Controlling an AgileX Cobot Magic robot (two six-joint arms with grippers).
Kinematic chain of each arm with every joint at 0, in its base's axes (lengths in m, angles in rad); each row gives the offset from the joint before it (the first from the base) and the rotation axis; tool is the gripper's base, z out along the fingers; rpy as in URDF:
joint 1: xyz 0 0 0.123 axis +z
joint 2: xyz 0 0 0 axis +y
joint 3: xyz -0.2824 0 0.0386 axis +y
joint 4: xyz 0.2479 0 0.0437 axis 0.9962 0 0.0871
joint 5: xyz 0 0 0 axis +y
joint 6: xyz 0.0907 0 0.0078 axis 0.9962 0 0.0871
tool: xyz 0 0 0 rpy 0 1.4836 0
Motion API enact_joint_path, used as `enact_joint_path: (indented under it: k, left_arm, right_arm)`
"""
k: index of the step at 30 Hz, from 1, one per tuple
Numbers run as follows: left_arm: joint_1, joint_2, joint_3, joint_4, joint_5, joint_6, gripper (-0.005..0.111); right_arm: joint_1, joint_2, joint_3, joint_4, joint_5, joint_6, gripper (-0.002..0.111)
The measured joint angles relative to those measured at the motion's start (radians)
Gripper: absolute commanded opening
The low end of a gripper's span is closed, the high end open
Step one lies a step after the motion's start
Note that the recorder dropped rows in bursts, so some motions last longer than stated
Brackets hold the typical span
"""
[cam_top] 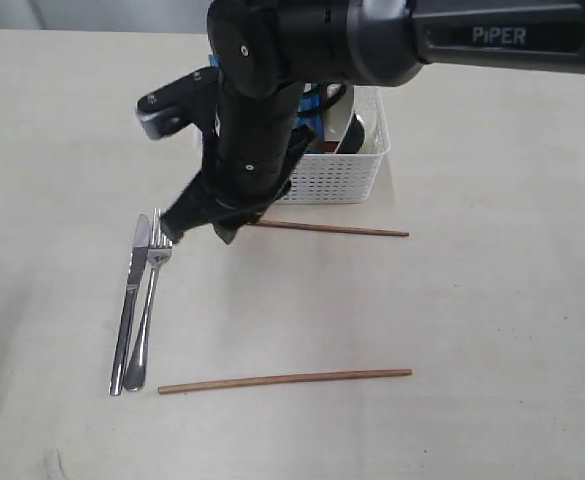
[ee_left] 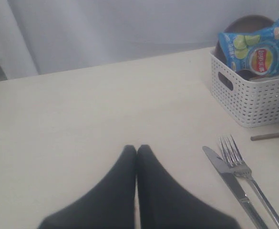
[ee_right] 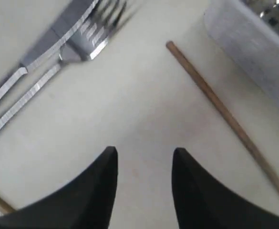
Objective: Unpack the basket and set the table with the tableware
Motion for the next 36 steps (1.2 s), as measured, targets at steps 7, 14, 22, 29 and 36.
enact_joint_path:
  k: [7,14,22,29,36]
  left_arm:
    - [0.000,0.000,0.000,0.000,0.000,0.000,0.000]
    - [0.000,0.000,0.000,0.000,0.000,0.000,0.000]
    - [0.000,0.000,0.000,0.000,0.000,0.000,0.000]
    - [0.000,0.000,0.000,0.000,0.000,0.000,0.000]
    - [0.000,0.000,0.000,0.000,0.000,0.000,0.000]
  right_arm:
    - [-0.010,0.007,-0.017,-0.344,0.087,0.101,0.037]
    - [-0.038,0.008,-0.118,-0.456,0.032,0.245,0.037]
    - [-0.124,0.042,-0.281,-0.160,-0.095,0.051,0.037]
    - [-0.193,0.140,-0.354,0.065,-0.021,-0.331,0.037]
    - [-0.197,0.173,-0.359,0.082,0.003,-0.521,0.047]
